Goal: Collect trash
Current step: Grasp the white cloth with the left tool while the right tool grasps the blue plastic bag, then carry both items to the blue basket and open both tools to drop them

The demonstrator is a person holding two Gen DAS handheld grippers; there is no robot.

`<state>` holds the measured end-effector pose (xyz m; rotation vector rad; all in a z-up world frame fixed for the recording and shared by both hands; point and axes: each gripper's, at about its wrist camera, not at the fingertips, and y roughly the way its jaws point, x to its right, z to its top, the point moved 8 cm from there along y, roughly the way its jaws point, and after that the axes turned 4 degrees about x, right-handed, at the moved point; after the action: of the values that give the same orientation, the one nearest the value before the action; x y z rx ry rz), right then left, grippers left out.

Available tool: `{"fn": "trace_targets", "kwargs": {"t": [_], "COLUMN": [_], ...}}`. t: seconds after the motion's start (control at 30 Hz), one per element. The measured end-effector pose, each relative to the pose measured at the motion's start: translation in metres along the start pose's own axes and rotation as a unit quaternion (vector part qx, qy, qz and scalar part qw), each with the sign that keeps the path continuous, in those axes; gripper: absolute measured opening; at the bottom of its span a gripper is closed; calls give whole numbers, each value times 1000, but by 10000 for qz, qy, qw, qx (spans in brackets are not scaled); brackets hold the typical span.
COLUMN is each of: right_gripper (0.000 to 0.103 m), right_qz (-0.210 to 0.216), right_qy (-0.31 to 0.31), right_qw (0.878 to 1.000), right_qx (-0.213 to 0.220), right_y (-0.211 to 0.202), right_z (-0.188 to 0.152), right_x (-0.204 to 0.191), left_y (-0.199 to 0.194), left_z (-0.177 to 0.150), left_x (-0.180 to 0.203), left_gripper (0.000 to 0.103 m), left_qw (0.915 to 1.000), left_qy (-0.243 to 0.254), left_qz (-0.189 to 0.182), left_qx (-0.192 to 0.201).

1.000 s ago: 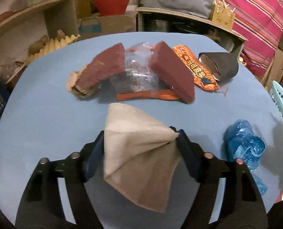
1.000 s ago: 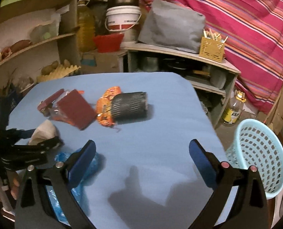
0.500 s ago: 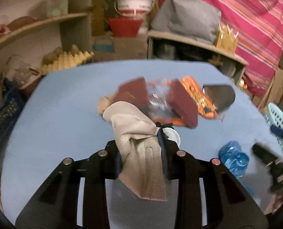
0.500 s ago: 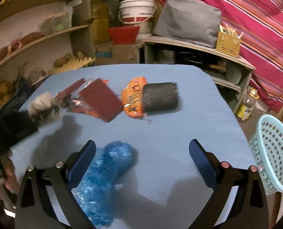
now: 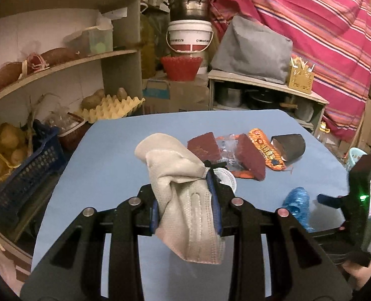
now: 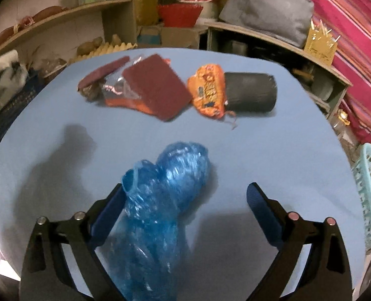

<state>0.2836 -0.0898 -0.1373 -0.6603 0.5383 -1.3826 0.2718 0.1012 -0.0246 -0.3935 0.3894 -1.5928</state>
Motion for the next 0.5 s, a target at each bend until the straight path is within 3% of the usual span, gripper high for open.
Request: {"fn": "trace_targets", "kwargs": {"t": [0.03, 0.23, 0.5], "right_gripper": [65, 33, 27], "right_qz": [78, 393, 229], "right_qy": [-33, -176, -49], "right_qw": [10000, 9991, 9984], "right_qx": [-43, -43, 517], "right_y": [2, 3, -22], "right_z": [-2, -5, 23], "right_x": [-2, -4, 37], "left_y": [-2, -6, -1], "left_z": [1, 7, 8], "left_x": [0, 11, 27], "left_gripper": [30, 31, 31], "left_qw": [10000, 9999, 9999], "left_qy": [4, 10, 52], "left_qz": [1, -65, -41], "left_qx": [23, 105, 100]}}
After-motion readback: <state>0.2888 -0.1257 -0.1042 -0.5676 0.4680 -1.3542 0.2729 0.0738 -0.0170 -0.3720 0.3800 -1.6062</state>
